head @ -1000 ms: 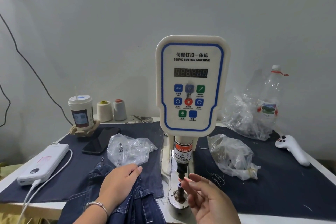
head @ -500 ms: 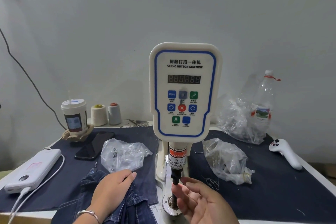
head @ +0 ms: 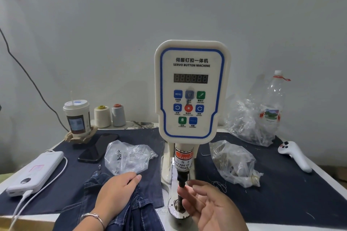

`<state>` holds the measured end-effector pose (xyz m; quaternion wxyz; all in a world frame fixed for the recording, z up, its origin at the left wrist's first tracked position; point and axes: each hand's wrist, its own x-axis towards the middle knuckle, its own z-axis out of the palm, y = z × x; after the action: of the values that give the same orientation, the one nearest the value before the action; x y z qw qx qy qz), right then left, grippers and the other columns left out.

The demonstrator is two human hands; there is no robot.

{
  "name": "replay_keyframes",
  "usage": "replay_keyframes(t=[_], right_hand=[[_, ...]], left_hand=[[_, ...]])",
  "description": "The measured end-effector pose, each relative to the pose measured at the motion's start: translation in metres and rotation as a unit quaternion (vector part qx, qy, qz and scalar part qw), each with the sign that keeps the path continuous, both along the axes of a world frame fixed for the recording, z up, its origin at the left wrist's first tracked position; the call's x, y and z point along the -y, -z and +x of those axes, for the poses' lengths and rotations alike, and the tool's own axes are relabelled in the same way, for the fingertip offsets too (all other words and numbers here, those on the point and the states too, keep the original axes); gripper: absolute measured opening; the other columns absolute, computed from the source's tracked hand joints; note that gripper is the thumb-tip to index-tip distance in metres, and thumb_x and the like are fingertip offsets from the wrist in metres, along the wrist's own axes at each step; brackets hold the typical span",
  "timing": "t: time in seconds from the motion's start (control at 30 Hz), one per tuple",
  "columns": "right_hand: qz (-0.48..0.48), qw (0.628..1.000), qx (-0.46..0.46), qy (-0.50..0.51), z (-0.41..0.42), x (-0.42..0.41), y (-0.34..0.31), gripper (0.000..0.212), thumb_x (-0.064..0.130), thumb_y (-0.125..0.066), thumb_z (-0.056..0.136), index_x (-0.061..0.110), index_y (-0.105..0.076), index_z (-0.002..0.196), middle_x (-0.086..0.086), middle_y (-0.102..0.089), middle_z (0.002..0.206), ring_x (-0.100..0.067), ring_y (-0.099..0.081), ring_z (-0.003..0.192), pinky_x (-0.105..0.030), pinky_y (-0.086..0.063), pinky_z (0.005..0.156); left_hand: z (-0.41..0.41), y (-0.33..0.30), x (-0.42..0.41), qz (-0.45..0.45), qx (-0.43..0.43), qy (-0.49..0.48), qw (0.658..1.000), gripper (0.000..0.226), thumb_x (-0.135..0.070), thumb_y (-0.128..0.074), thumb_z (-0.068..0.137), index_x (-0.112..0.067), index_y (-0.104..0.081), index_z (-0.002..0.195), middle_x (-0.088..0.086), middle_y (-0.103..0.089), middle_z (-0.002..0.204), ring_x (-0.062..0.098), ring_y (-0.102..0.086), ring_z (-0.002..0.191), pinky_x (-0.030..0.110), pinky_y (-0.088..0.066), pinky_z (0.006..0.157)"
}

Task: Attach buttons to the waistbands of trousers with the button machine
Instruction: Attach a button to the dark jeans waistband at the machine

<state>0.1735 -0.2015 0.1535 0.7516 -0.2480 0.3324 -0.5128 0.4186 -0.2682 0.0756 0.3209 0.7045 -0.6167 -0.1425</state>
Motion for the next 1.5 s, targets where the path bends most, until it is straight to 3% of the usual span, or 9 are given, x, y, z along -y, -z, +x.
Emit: replay_keyframes(t=[0.13, 0.3, 0.47, 0.6, 0.8, 1.1, 1.33, 1.5], right_hand=[[-0.002, 1.000, -0.008, 0.000, 0.001, 0.000, 0.001, 0.014, -0.011, -0.048, 0.084, -0.009, -0.062, 0.085, -0.027, -0.068, 0.074, -0.028, -0.070, 0.056, -0.026, -0.052, 0.044], [0.015, 1.000, -0.015, -0.005, 0.001, 0.002, 0.000, 0.014, -0.009, -0.049, 0.083, -0.008, -0.062, 0.086, -0.030, -0.068, 0.081, -0.030, -0.070, 0.062, -0.031, -0.048, 0.059], [0.006, 1.000, -0.009, 0.003, 0.002, 0.001, 0.005, 0.025, -0.002, -0.057, 0.062, -0.007, -0.063, 0.086, -0.031, -0.068, 0.085, -0.029, -0.070, 0.060, -0.027, -0.052, 0.046], [0.001, 1.000, -0.001, 0.015, 0.002, -0.001, 0.006, 0.013, -0.009, -0.050, 0.078, -0.007, -0.061, 0.084, -0.032, -0.069, 0.085, -0.030, -0.069, 0.056, -0.026, -0.052, 0.041], [0.023, 0.999, 0.017, 0.034, 0.000, 0.003, 0.011, 0.023, -0.014, -0.032, 0.088, -0.004, -0.053, 0.088, -0.032, -0.069, 0.077, -0.032, -0.068, 0.050, -0.025, -0.050, 0.035], [0.039, 0.998, -0.002, 0.048, 0.000, 0.005, 0.013, 0.024, -0.014, -0.031, 0.086, -0.001, -0.052, 0.086, -0.028, -0.070, 0.075, -0.026, -0.064, 0.040, -0.020, -0.043, 0.030], [0.014, 0.999, 0.028, 0.012, -0.001, -0.012, 0.018, 0.028, -0.004, -0.043, 0.071, -0.001, -0.053, 0.097, -0.027, -0.071, 0.096, -0.029, -0.065, 0.045, -0.026, -0.044, 0.033], [-0.067, 0.991, -0.116, -0.023, 0.019, -0.033, 0.025, 0.017, -0.017, -0.041, 0.087, -0.008, -0.055, 0.093, -0.025, -0.072, 0.087, -0.031, -0.062, 0.047, -0.026, -0.042, 0.037]], left_hand=[[0.000, 0.000, 0.000, -0.003, 0.006, -0.001, 1.000, 0.043, -0.042, -0.049, 0.098, -0.015, -0.043, 0.065, 0.001, -0.056, 0.063, 0.014, -0.053, 0.067, 0.032, -0.038, 0.062], [0.002, 0.002, 0.001, 0.003, 0.006, 0.000, 1.000, 0.044, -0.043, -0.049, 0.098, -0.019, -0.042, 0.063, -0.003, -0.055, 0.060, 0.013, -0.053, 0.066, 0.032, -0.039, 0.063], [-0.001, -0.001, 0.000, 0.005, 0.005, -0.003, 1.000, 0.044, -0.042, -0.049, 0.099, -0.018, -0.043, 0.062, -0.001, -0.057, 0.061, 0.014, -0.053, 0.065, 0.032, -0.037, 0.061], [-0.002, -0.002, 0.000, 0.011, 0.014, 0.000, 1.000, 0.044, -0.041, -0.047, 0.099, -0.021, -0.043, 0.061, -0.002, -0.056, 0.061, 0.014, -0.052, 0.064, 0.032, -0.037, 0.061], [-0.001, -0.001, 0.000, 0.009, 0.016, -0.001, 1.000, 0.043, -0.042, -0.047, 0.099, -0.021, -0.045, 0.062, 0.001, -0.060, 0.066, 0.014, -0.055, 0.069, 0.031, -0.038, 0.063], [0.000, 0.001, 0.002, 0.005, 0.021, 0.004, 1.000, 0.046, -0.041, -0.048, 0.099, -0.023, -0.039, 0.058, -0.002, -0.052, 0.058, 0.013, -0.049, 0.062, 0.032, -0.034, 0.059], [0.000, 0.000, 0.002, -0.001, 0.026, 0.008, 1.000, 0.046, -0.041, -0.048, 0.099, -0.021, -0.038, 0.058, -0.004, -0.051, 0.057, 0.012, -0.047, 0.061, 0.032, -0.031, 0.057], [0.000, -0.001, 0.001, 0.003, 0.033, 0.013, 0.999, 0.045, -0.042, -0.046, 0.099, -0.021, -0.039, 0.060, -0.004, -0.051, 0.060, 0.014, -0.047, 0.064, 0.034, -0.033, 0.060]])
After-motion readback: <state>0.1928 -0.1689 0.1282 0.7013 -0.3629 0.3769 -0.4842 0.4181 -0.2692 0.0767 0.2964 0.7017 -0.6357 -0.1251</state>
